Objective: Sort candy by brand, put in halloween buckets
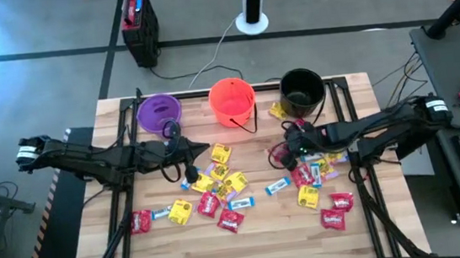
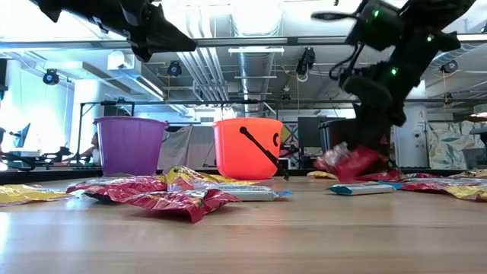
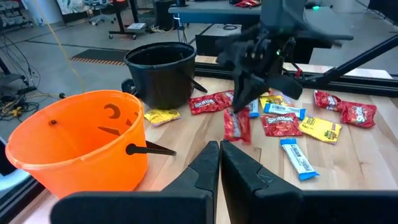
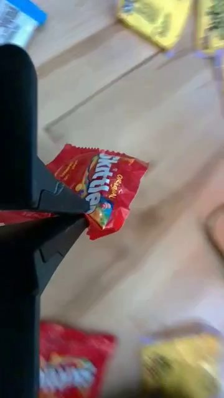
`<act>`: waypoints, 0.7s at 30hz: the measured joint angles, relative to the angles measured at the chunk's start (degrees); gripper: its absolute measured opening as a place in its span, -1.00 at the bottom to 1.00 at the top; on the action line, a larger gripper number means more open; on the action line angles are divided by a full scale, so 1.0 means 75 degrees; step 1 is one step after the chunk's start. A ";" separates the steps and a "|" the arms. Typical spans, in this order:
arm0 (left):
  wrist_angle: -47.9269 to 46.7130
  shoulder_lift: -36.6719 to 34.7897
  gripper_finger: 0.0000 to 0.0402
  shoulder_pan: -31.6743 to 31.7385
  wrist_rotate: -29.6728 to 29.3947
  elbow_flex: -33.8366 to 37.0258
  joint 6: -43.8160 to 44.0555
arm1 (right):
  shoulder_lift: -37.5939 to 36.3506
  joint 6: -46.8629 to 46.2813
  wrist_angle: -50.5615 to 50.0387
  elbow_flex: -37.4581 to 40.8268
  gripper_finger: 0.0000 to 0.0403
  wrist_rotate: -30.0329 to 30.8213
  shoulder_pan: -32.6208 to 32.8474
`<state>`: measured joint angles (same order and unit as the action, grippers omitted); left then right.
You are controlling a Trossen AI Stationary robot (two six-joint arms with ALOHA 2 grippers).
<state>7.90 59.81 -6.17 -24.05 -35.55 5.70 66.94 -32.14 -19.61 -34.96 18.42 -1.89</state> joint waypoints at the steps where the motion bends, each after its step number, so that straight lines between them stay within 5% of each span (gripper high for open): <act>1: 0.0008 0.0000 -1.00 0.0000 0.0000 0.0000 0.0043 | -0.0087 0.0070 0.0179 0.0021 -0.96 0.0124 0.0027; 12: 0.0452 -0.0003 -1.00 0.0000 0.0006 0.0003 0.0233 | -0.0510 0.0830 0.3430 0.0962 -0.96 -0.0154 0.0055; 21: 0.0489 -0.0003 -1.00 0.0000 0.0009 0.0003 0.0233 | -0.0285 0.0688 0.3848 0.1260 -0.96 -0.0309 0.0055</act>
<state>11.57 59.79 -6.17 -23.99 -35.53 7.44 64.80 -26.98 9.25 -25.51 16.10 -1.48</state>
